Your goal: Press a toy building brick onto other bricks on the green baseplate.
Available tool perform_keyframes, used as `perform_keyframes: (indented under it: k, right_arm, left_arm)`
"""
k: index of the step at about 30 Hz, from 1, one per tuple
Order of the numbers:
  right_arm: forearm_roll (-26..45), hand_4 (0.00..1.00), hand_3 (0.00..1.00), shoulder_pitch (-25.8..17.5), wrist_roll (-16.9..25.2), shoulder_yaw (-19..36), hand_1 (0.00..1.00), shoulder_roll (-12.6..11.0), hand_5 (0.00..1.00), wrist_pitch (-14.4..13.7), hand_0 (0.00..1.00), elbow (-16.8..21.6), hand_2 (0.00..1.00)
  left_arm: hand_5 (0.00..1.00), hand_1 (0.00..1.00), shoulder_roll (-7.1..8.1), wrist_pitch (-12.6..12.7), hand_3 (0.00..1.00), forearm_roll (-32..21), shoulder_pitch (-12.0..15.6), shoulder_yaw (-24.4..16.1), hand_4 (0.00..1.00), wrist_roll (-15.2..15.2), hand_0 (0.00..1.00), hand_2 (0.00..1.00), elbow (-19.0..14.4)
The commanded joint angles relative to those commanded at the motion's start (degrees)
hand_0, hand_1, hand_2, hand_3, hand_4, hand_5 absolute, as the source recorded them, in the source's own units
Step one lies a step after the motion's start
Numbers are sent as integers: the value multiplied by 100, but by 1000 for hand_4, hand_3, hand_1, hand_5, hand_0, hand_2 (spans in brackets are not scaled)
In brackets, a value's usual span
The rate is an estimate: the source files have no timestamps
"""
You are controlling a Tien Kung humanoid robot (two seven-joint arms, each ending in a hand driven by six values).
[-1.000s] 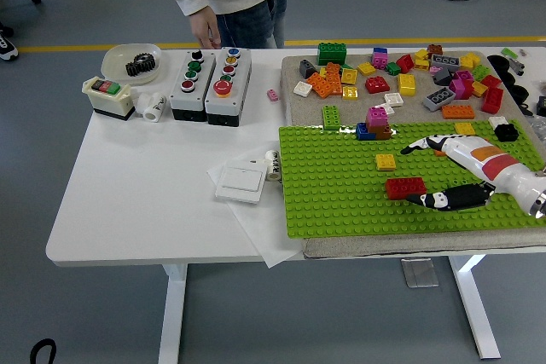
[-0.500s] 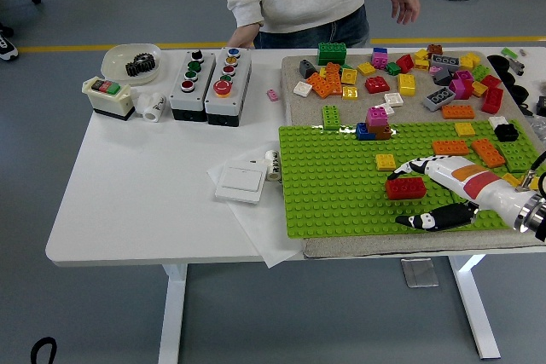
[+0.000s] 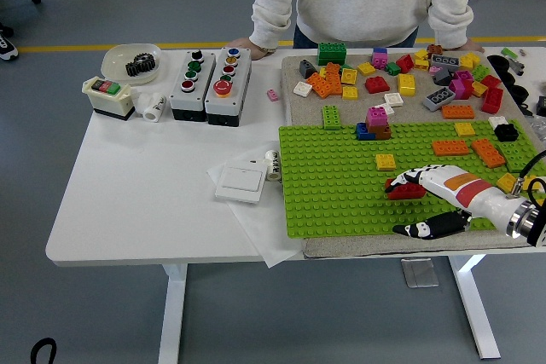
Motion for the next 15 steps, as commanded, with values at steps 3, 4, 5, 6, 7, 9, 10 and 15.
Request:
perform_keyframes:
  k: [3,4,5,6,7,9,10,15]
  right_arm:
    - [-2,871,718,18,14,-22,765,26,604,-18,815,-103,782]
    - [0,871,718,22,18,-28,765,30,604,-21,815,-124,782]
    - [-7,871,718,30,20,-34,765,40,604,-25,815,-172,782]
    - [-12,868,715,32,21,-37,765,44,613,-27,815,-196,780]
    - [-20,868,715,30,21,-39,765,47,613,-29,815,-217,780]
    - [-26,868,715,25,24,-45,765,46,613,-28,815,-235,780]
    - [-28,868,715,22,25,-45,765,45,613,-28,815,-240,780]
    - [-42,868,716,11,20,-49,765,47,614,-26,815,-282,781]
  left_arm:
    - [600,751,1,-14,598,17,15,-9,669,1,753,732,-3]
    - [600,751,1,-17,598,20,18,-11,669,1,753,732,-4]
    - [600,751,3,-25,598,33,21,-16,669,0,753,732,-5]
    - [602,751,4,-30,597,37,22,-17,668,0,753,732,-6]
    - [602,751,6,-34,597,36,24,-14,668,0,753,732,-7]
    - [602,751,8,-38,597,44,28,-20,668,-1,753,732,-7]
    - [602,751,9,-39,597,48,29,-22,668,-1,753,732,-7]
    - [600,751,11,-45,598,71,30,-35,667,0,753,732,-8]
